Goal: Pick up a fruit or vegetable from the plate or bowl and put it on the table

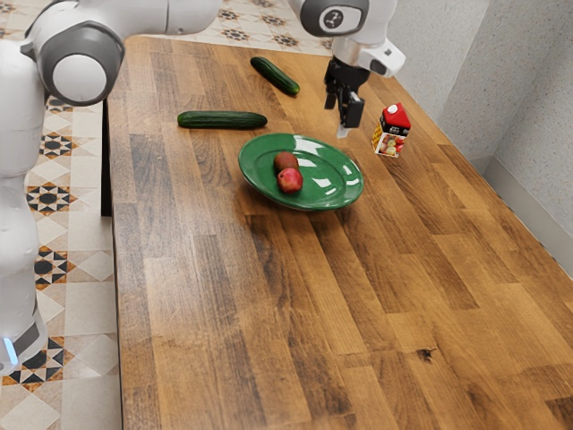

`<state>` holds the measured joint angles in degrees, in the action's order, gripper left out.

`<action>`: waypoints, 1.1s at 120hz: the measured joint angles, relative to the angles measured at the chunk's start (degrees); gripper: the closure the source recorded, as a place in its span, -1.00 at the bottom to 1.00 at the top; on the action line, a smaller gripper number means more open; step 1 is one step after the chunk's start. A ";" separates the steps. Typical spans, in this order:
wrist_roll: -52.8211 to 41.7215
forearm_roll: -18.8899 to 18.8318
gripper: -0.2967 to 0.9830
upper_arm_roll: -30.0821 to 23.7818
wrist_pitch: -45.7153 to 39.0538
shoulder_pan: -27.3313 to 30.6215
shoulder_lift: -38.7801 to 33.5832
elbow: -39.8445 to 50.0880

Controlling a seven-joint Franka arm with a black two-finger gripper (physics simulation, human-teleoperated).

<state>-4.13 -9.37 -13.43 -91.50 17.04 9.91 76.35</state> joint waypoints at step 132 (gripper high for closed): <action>30.62 10.47 -0.54 4.97 -1.03 -6.70 -3.05 5.38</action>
<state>26.49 1.10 -8.46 -92.54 10.35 6.86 81.73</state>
